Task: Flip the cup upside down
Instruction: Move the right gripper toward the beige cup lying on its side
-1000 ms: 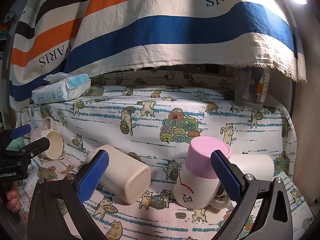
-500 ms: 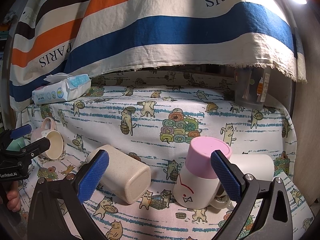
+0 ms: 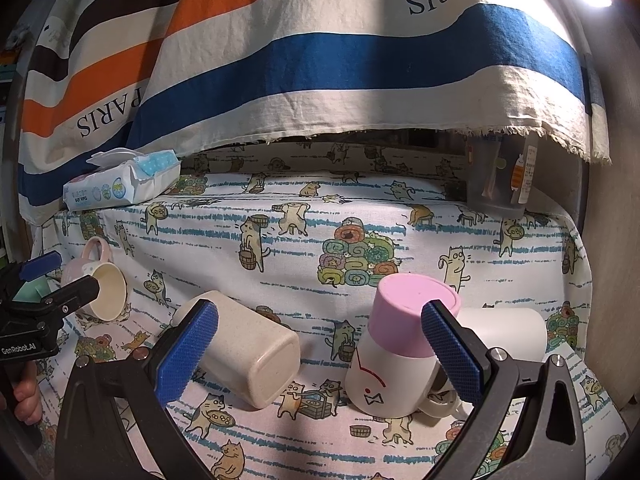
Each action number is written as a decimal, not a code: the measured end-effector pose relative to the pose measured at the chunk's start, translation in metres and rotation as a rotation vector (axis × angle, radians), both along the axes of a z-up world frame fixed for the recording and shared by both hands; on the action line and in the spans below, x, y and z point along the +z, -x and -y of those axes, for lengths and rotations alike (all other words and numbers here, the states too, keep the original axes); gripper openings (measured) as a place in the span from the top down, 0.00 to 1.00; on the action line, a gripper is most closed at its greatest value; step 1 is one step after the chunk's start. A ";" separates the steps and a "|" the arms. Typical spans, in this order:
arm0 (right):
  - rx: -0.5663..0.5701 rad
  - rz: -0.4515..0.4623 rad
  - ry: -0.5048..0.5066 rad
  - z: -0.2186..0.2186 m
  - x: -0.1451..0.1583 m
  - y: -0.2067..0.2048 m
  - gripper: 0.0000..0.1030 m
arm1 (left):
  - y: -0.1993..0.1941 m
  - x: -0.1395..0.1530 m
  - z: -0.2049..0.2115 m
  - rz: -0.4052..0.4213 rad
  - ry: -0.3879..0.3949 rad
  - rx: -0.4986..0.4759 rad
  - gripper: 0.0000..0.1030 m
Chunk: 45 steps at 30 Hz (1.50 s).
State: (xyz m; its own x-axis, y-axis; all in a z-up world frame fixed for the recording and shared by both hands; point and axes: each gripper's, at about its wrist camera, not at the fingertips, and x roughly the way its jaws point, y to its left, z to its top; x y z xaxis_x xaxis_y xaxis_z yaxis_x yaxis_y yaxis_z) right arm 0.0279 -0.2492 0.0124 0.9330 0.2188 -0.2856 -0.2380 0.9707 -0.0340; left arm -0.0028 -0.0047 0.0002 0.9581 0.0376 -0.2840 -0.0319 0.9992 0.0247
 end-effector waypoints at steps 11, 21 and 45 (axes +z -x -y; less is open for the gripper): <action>0.012 -0.007 -0.018 0.002 0.005 0.000 0.01 | -0.007 -0.001 0.004 -0.047 -0.042 -0.060 0.00; 0.099 -0.085 -0.160 0.034 0.029 -0.008 0.16 | -0.042 0.032 0.034 -0.219 -0.149 -0.206 0.06; 0.261 -0.427 -0.022 -0.022 -0.016 -0.035 0.30 | -0.132 0.015 0.072 -0.484 -0.087 -0.300 0.54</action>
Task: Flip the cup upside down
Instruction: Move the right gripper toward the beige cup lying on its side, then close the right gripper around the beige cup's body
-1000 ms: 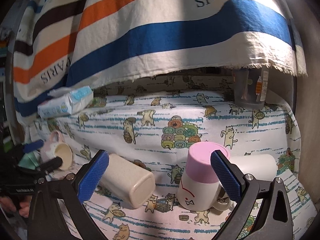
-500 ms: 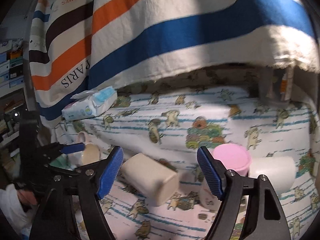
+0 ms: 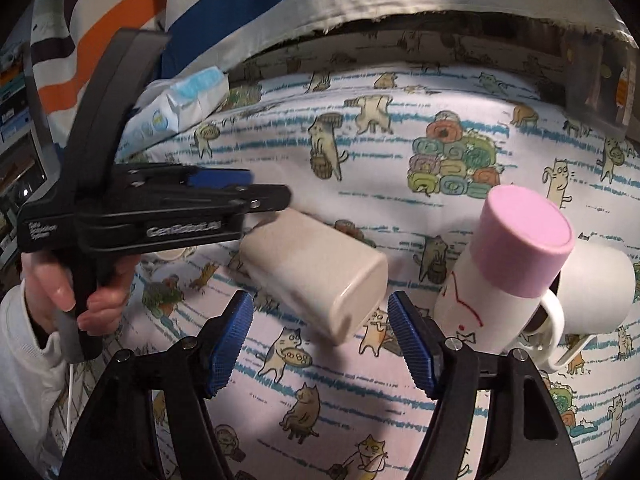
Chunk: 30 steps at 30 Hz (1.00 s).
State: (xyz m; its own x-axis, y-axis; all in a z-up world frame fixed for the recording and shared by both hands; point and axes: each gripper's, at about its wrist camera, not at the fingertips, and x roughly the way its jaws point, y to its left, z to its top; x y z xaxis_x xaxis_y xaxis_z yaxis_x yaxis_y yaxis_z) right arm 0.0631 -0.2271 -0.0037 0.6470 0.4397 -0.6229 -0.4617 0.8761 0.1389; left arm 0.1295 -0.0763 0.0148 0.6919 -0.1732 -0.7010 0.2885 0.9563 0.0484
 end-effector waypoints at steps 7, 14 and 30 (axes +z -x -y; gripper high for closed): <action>-0.008 0.029 -0.031 0.006 0.013 -0.017 0.32 | 0.007 -0.007 -0.003 0.008 -0.068 0.044 0.54; 0.001 -0.041 -0.072 0.006 0.009 -0.042 0.56 | 0.029 -0.005 -0.016 0.001 -0.037 0.061 0.56; -0.056 -0.157 -0.024 -0.013 0.004 -0.086 0.81 | 0.039 -0.035 -0.040 -0.071 0.026 0.105 0.66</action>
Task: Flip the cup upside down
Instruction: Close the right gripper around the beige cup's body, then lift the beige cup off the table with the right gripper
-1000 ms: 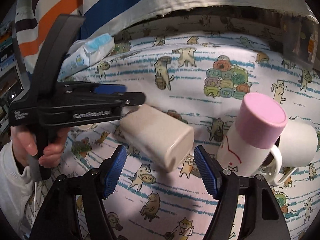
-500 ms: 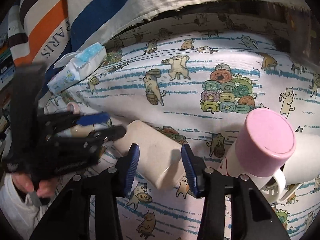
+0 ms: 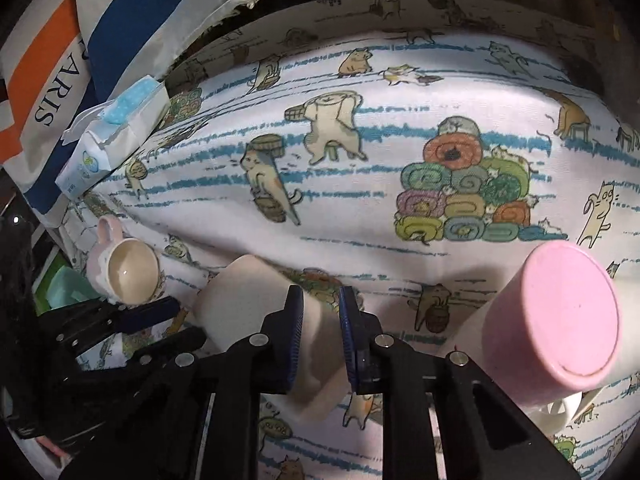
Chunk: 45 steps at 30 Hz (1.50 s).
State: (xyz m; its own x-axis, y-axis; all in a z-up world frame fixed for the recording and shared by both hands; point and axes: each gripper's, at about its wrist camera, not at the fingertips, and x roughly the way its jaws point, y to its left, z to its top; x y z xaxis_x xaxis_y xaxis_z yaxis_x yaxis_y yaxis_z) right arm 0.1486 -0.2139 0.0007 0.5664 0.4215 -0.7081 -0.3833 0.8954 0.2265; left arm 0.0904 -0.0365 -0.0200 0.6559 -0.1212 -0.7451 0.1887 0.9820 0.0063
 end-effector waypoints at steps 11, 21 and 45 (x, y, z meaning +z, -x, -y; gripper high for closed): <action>0.078 -0.016 0.032 -0.002 0.004 0.042 0.81 | -0.014 0.004 -0.011 -0.015 0.062 -0.015 0.69; 0.036 0.065 0.066 -0.003 0.017 0.081 0.30 | 0.030 0.031 -0.028 0.163 0.074 -0.040 0.69; -0.011 0.232 0.184 -0.042 0.001 0.094 0.01 | 0.101 0.045 -0.071 0.537 0.096 0.086 0.01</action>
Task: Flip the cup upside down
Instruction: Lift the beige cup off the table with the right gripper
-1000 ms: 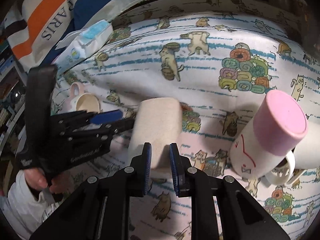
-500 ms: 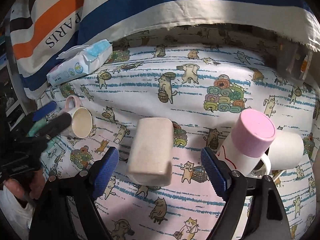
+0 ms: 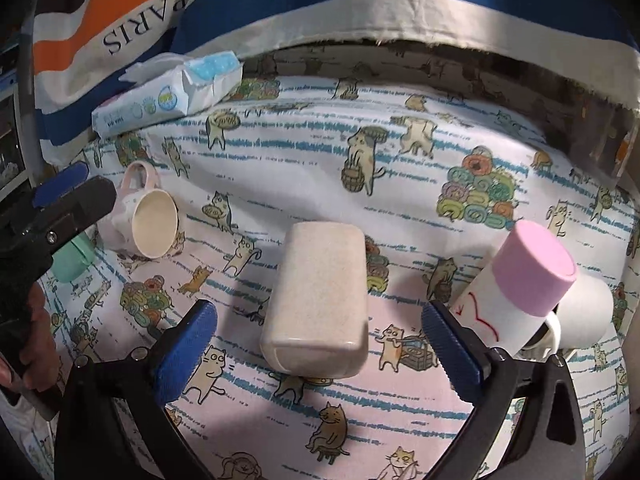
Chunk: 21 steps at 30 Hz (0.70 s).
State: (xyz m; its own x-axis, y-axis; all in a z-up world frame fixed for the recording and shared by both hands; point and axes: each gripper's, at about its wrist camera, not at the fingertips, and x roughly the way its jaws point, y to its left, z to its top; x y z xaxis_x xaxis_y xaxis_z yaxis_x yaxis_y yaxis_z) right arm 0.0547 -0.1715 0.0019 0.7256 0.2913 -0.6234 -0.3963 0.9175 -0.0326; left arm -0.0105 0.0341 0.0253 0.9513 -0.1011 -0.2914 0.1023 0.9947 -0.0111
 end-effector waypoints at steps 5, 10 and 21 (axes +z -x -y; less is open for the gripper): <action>0.005 -0.058 -0.010 -0.005 -0.015 -0.010 0.01 | -0.009 -0.007 -0.005 -0.040 0.016 0.021 0.01; 0.003 -0.084 0.012 -0.012 -0.028 -0.019 0.01 | -0.014 -0.013 -0.005 -0.048 0.008 0.053 0.01; -0.001 -0.127 0.083 -0.020 -0.044 -0.030 0.29 | -0.018 -0.015 -0.012 -0.084 0.057 0.058 0.00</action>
State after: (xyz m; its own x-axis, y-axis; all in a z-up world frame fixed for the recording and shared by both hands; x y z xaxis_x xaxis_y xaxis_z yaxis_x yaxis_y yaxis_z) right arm 0.0847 -0.1514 -0.0422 0.6397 0.2346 -0.7319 -0.4013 0.9141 -0.0577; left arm 0.0072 0.0463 0.0105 0.9284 -0.0655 -0.3656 0.0410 0.9964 -0.0744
